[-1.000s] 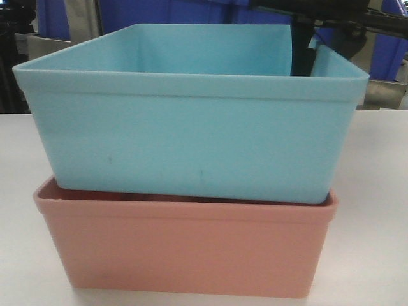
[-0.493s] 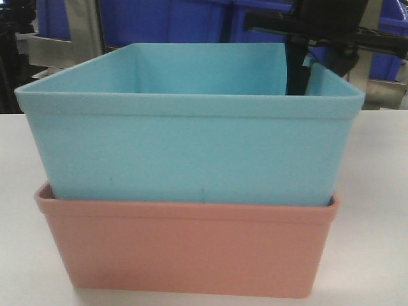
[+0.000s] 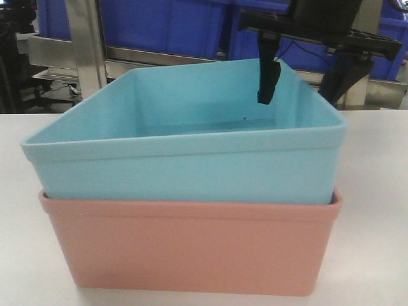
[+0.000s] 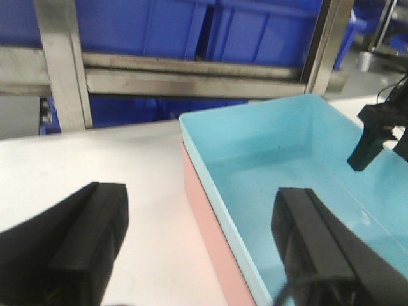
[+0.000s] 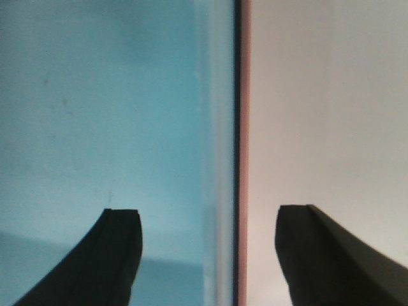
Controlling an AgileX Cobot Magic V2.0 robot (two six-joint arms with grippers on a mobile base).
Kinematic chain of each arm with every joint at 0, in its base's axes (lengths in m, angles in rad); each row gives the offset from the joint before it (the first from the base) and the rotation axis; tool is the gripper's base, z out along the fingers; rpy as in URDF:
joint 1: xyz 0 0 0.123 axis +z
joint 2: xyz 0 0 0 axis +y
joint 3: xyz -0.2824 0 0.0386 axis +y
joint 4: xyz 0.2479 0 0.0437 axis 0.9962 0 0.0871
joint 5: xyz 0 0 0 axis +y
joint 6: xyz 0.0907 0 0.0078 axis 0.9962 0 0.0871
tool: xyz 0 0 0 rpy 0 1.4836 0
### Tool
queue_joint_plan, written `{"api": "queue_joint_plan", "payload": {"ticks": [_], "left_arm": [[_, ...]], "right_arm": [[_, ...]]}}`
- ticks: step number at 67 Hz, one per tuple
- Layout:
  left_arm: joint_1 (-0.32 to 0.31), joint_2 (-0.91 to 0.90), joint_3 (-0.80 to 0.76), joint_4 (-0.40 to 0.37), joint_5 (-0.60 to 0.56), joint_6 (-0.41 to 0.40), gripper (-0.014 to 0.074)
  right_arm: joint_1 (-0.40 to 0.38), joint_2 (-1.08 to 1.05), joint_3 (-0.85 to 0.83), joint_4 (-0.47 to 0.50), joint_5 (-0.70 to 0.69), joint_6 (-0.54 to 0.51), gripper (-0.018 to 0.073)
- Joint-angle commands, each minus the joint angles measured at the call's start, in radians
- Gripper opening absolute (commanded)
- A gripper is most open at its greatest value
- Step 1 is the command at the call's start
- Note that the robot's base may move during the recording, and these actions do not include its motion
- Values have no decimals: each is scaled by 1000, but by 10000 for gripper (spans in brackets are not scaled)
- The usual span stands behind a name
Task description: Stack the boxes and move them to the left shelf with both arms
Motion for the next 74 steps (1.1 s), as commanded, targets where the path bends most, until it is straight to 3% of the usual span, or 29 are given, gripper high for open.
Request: {"api": "queue_joint_plan", "payload": {"ticks": [1,7,15,21,43,52,74], "left_arm": [[1,86,-80,-27,-47,5,384],[1,164,-108,-100,-77,5,384],[1,248,-113,-141,-145,5,384],[-1,314,-150,-175,-132,5,384],[-3,685,-516,-175,328,-20,384],[-3,830,-655,-173,455,-45,384],[-8,1061,-857,-17,602,-317,384]], "right_arm": [[1,-58,-33,-17,-25,-17,561],[1,-58,-33,-28,-27,-17,561],[1,-58,-33,-28,-16,-17,561],[1,-58,-33,-28,-4,-17,561],[21,-58,-33,-35,-30,15,561],[25,-58,-33,-43,-16,17,561],[25,-58,-33,-74,-2,22,561]]}}
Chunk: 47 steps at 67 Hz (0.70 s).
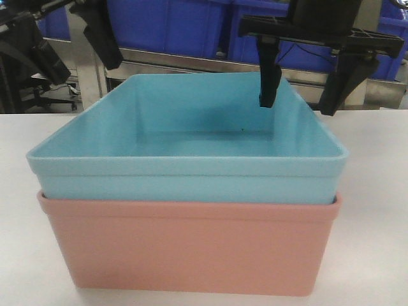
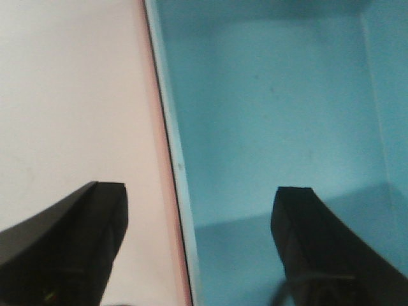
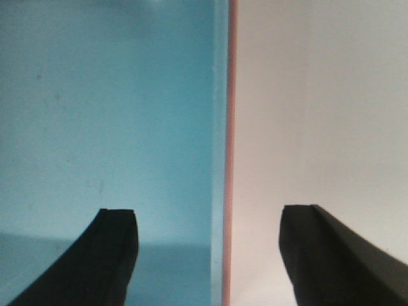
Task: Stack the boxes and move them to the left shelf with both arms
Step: 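Grip both stacked bin walls with the left and right grippers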
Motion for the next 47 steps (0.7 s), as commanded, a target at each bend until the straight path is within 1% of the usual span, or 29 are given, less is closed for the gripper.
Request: {"api": "queue_joint_plan", "payload": {"ticks": [1,6,11,16,20,26,31,40,47], "left_arm": [[-11,-6,-58,25,1,-77,384],[-34,22,-74,87,17,-134,384],[-71,46,-86,175,40,-196,384],[-102,75,-106,238,67,-233,384],[-117,93,-121,243,72,-235,384],[-121,123,-136,213,79,-240,384],[-121,151,-152,189,121,-240,384],[-121,198,-176,189,206,-240,384],[-121,216,-176,187,208,-240,384]], "right_arm": [[0,-57,-33,-16,-16,3,561],[0,-49,-33,-16,-14,3,561],[0,-34,-31,-16,-6,3,561],[2,-25,-16,-15,-17,3,561],[7,-25,8,-14,-29,4,561],[16,-25,46,-12,-34,4,561],[21,-25,86,-12,-54,4,561],[24,-25,129,-9,-78,4,561],[24,-25,129,-9,-69,4,560]]}}
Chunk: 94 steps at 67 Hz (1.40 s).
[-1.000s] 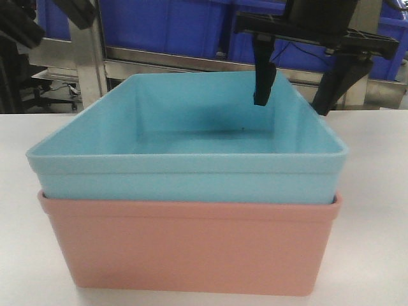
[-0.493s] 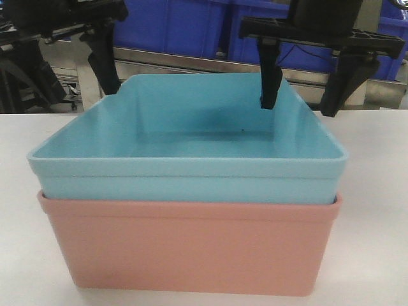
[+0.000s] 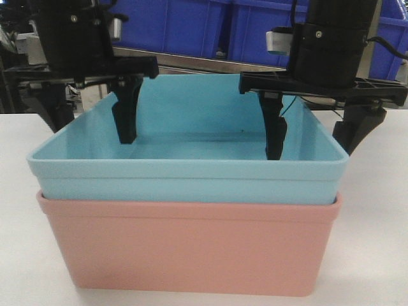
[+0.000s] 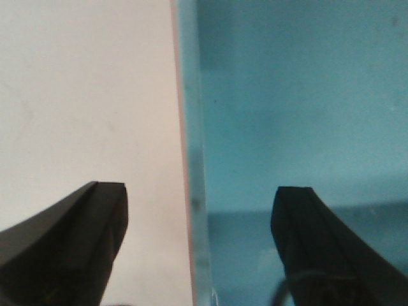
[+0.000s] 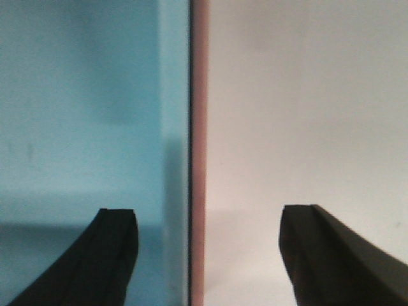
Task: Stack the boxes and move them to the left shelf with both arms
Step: 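Grip both stacked bin walls with the left and right grippers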
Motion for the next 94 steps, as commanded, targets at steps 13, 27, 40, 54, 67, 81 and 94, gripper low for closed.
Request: {"api": "queue_joint_plan", "payload": {"ticks": [13,27,40,54,67,81,94], "left_arm": [[-5,-19,-36,-8,14,-11,384],[-5,-19,-36,-3,11,-11,384],[-5,-16,-36,-3,14,-11,384],[-5,-3,-36,-3,29,-25,384],[-5,-3,-36,-11,29,-29,361],[-5,-3,-36,-19,29,-35,165],[-5,-3,-36,-19,29,-35,-8]], "right_arm": [[1,-46,-20,-5,-10,2,560],[1,-31,-20,-12,14,2,560],[1,-30,-20,-12,20,1,560],[1,-30,-20,-23,19,0,560],[1,-30,-20,-26,17,-27,505],[1,-30,-20,-26,15,-27,226],[1,-30,-20,-26,15,-27,60]]}}
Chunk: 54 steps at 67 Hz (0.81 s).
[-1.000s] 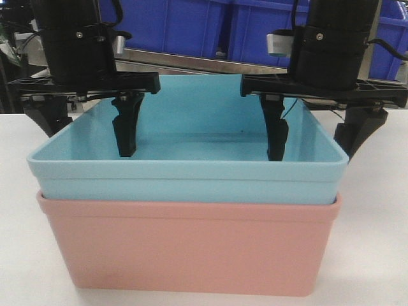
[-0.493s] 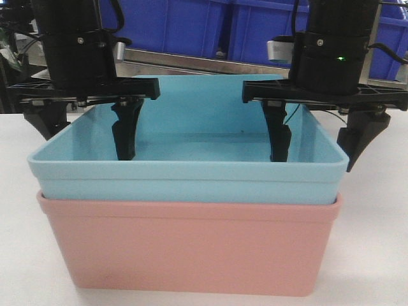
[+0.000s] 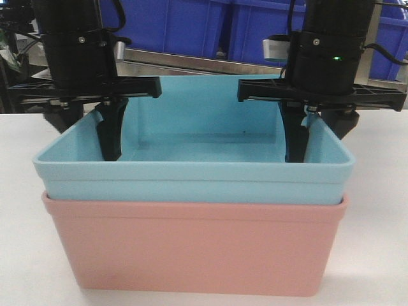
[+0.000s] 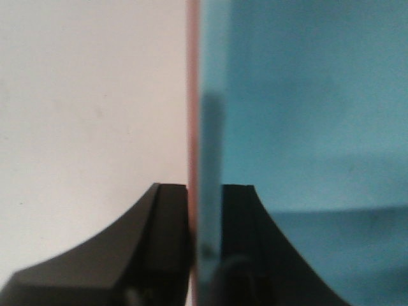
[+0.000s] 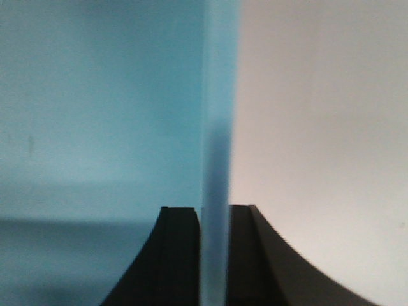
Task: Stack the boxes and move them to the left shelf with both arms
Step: 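Grip both stacked bin walls with the left and right grippers, then lift the stacked bins with both grippers toward the robot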
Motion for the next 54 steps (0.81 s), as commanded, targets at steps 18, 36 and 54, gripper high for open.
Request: {"api": "queue_joint_plan", "payload": {"ticks": [18,36,54], "left_arm": [[-5,-48,-29,-2,16,-12,-4],[-5,-48,-29,-7,22,-12,-4],[-7,-74,-85,-33,180,-118,-4]], "right_arm": [[-5,-45,-23,-19,5,-15,56],[-5,-45,-23,-19,0,-15,56],[-1,-70,-92,-10,139,6,56]]}}
